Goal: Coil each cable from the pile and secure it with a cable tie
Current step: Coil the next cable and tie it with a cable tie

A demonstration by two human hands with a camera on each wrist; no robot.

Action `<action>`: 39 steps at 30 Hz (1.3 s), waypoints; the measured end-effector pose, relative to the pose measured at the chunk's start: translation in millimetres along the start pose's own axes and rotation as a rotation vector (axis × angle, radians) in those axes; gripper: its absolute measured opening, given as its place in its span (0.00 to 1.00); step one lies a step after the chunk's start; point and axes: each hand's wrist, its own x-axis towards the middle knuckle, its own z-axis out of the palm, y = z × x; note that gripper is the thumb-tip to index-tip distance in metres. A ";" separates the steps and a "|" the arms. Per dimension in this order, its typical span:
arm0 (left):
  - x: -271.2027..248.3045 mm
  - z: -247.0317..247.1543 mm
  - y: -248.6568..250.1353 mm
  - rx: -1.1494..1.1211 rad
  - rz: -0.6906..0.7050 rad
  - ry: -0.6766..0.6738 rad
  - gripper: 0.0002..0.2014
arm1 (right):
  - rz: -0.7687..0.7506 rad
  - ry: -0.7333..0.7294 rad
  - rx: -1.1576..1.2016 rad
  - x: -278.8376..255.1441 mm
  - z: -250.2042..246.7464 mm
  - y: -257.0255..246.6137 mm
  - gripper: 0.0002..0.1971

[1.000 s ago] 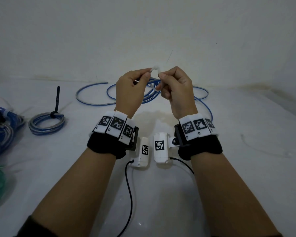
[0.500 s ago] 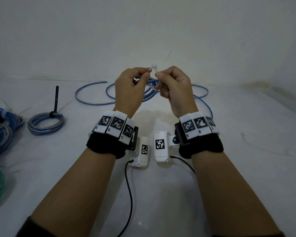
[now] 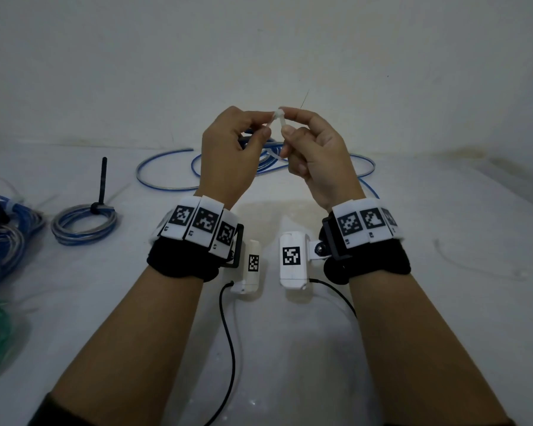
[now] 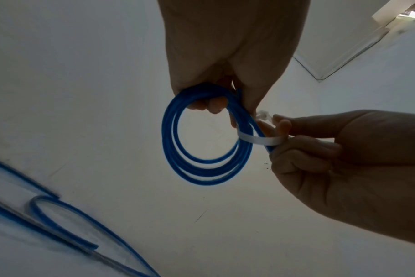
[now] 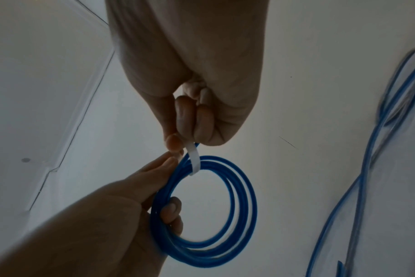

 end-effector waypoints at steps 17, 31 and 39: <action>1.5 -5.3 -6.0 0.152 0.067 -0.058 0.05 | 0.152 0.025 -0.021 4.2 -3.3 -0.1 0.08; 0.1 -3.2 -6.2 0.170 0.103 -0.042 0.06 | 0.193 0.056 0.076 6.6 -1.6 2.0 0.10; -0.3 -3.9 -4.3 0.099 0.065 -0.034 0.03 | 0.185 0.040 0.086 6.0 -2.8 -0.4 0.09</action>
